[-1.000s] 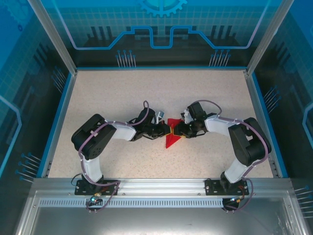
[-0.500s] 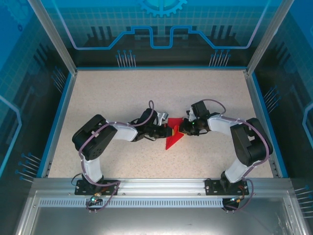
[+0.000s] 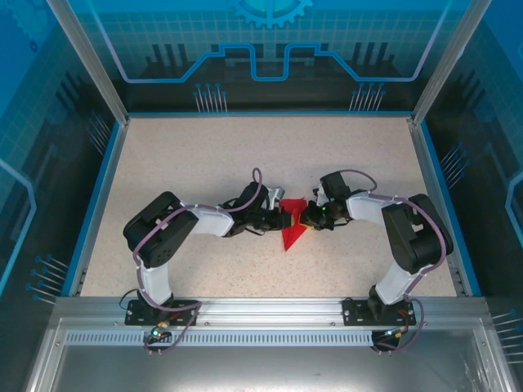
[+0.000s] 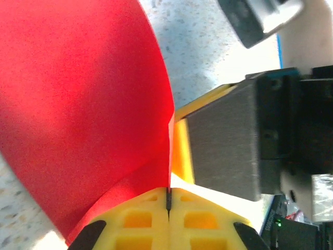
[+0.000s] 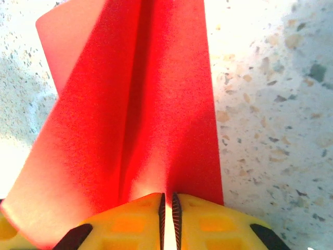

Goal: Fold a paper plane with a square sheet of paper (pick it up from the middle)
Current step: Fourth fold the wing at the center of the table.

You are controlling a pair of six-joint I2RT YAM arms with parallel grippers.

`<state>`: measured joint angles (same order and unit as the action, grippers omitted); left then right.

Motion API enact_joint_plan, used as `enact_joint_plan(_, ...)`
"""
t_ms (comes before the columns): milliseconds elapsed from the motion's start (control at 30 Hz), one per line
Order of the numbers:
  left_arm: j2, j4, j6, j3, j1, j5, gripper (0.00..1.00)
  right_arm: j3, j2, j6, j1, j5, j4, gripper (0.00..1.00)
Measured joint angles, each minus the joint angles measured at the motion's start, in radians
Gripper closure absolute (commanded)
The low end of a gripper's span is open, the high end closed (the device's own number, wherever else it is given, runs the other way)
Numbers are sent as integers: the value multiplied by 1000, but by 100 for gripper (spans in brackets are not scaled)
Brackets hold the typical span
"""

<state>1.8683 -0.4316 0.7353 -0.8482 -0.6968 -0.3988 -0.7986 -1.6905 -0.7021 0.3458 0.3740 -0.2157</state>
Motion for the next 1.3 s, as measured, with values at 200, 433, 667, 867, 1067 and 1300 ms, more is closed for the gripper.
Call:
enact_joint_plan(200, 0, 8, 32, 27, 1, 49, 94, -15, -10, 14, 0, 2, -19, 81)
enact_joint_plan(433, 0, -1, 58, 50, 13, 72, 90, -23, -11, 30, 0, 5, -29, 77)
enact_joint_plan(667, 0, -3, 72, 64, 27, 85, 91, -33, 2, 80, 2, 20, -39, 68)
enact_joint_plan(867, 0, -8, 72, 64, 28, 85, 92, -130, 12, 135, 40, 10, -84, 65)
enact_joint_plan(1067, -1, -22, 79, 67, 28, 84, 92, -182, -13, 146, 58, -28, -113, 61)
enact_joint_plan(1300, -11, -47, 95, 85, 28, 75, 92, -182, -51, 146, 60, -46, -144, 55)
